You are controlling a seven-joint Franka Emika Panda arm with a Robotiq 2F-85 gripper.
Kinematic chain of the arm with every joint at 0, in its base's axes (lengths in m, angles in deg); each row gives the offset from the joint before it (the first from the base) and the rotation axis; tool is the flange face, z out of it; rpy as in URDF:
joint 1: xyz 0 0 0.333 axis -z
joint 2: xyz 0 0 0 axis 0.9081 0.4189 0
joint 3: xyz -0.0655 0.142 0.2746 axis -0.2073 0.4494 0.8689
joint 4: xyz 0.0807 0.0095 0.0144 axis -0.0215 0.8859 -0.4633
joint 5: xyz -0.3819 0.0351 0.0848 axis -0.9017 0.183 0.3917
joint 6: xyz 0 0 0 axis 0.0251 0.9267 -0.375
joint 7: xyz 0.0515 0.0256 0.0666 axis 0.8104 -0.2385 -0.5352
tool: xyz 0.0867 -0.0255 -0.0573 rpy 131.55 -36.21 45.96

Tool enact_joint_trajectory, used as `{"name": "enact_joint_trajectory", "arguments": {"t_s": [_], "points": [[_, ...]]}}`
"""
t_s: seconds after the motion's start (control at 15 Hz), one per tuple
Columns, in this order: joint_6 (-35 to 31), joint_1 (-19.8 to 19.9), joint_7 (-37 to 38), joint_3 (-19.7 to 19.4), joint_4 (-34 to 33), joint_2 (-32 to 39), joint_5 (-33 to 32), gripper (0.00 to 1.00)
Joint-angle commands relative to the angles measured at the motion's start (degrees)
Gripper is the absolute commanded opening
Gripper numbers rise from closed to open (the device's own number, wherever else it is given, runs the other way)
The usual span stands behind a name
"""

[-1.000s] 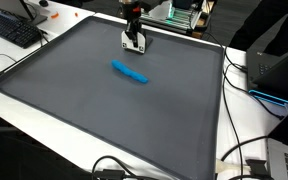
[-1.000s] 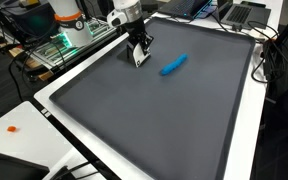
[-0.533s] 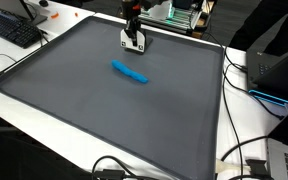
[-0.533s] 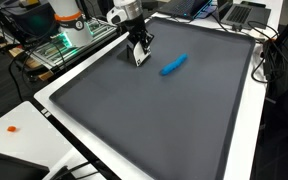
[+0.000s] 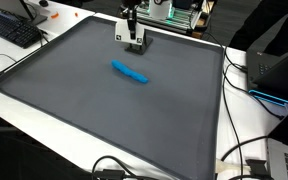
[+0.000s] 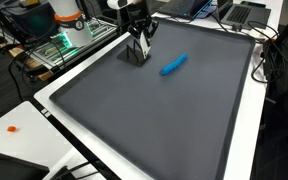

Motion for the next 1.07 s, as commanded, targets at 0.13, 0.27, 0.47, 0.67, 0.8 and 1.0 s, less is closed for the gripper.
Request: {"name": "enact_joint_trajectory", "arguments": {"t_s": [0.13, 0.27, 0.47, 0.67, 0.8, 1.0], "points": [[15.85, -1.64, -14.02, 1.21, -10.07, 0.39, 1.66, 0.01], [21.7, -1.57, -17.51, 1.6, -14.74, 2.27, -0.37, 0.01], [29.39, -1.7, -24.5, 1.8, -21.66, 5.95, -0.85, 0.01], [35.21, -2.0, -30.32, 1.92, -28.28, 10.71, -3.17, 0.01], [37.89, -2.42, -34.18, 1.96, -32.22, 13.99, -4.83, 0.01], [39.88, -3.19, -39.42, 1.99, -37.24, 18.82, -7.52, 0.01]]}}
